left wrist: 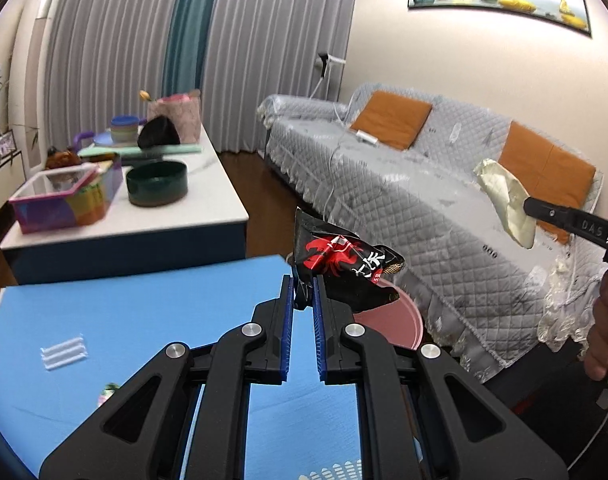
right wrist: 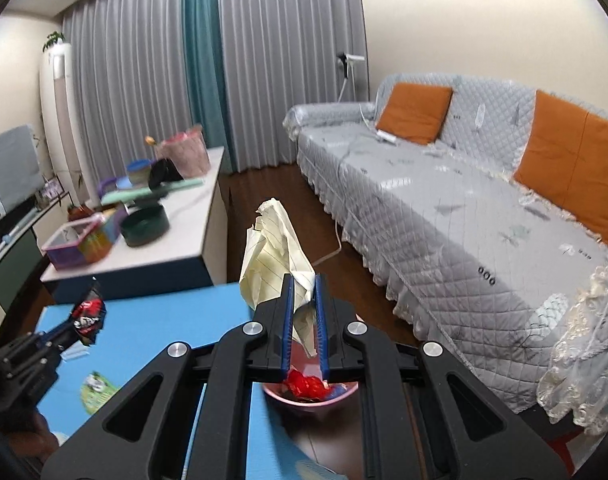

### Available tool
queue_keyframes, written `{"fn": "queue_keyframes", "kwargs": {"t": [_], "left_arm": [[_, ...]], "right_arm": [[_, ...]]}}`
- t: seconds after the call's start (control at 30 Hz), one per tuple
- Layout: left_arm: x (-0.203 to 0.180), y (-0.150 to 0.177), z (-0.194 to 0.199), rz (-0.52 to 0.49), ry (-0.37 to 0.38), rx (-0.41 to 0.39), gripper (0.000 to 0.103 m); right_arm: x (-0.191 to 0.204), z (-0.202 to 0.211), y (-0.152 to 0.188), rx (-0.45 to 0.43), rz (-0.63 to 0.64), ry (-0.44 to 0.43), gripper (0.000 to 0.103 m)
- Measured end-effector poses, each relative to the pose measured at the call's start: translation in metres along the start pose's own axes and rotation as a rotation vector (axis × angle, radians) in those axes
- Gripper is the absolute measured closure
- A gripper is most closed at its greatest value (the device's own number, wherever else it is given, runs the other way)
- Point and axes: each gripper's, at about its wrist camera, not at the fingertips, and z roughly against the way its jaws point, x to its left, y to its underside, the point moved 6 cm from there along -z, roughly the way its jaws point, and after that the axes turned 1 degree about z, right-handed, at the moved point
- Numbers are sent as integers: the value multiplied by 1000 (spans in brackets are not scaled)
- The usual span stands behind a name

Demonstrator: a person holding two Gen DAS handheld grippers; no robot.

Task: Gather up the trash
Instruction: 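Lift the wrapper and tissue and carry both tools over the pink bucket, then open both tools to drop the wrapper and tissue into the bucket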

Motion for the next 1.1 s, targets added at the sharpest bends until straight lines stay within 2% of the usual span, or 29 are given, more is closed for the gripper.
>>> {"fn": "queue_keyframes", "kwargs": {"t": [0.2, 0.43, 0.53, 0.8, 0.97, 1.07, 1.1], "left_arm": [[-20, 14, -59, -24, -3, 52, 93], [-47, 10, -123, -57, 3, 85, 93], [-56, 12, -143, -65, 5, 97, 93], [-64, 26, -192, -70, 14, 156, 93], [-66, 30, -210, -80, 19, 181, 93], [-70, 30, -220, -86, 42, 207, 92], [-71, 30, -223, -86, 46, 215, 91]], "right_arm": [[-22, -69, 25, 40, 69, 0, 92], [-40, -128, 42, 81, 29, -31, 92], [-44, -149, 47, 96, 21, -19, 92], [-44, -178, 62, 153, -1, -22, 92], [-41, -188, 68, 179, 7, -21, 92], [-39, -191, 71, 194, 14, -5, 87], [-39, -191, 72, 196, 17, 5, 74]]}}
